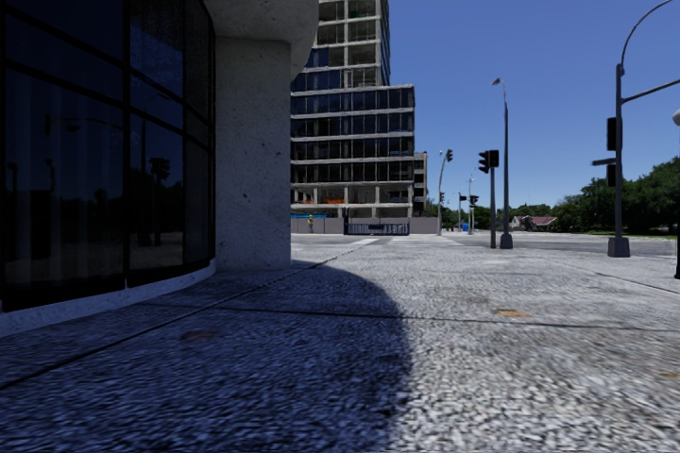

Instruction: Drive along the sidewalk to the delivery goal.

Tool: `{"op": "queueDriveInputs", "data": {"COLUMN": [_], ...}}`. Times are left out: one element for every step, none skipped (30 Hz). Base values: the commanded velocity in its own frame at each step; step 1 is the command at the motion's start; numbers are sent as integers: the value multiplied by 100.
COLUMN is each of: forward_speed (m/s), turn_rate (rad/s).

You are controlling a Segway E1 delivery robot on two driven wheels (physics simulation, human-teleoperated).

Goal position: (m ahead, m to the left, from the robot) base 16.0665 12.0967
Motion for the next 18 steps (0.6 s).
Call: {"op": "queueDriveInputs", "data": {"forward_speed": [200,200,200,200,200,200,200,200,200,200,200,200,200,200,200,200,200,200], "turn_rate": [0,0,0,0,0,0,0,0,0,0,0,0,0,0,0,0,0,0]}}
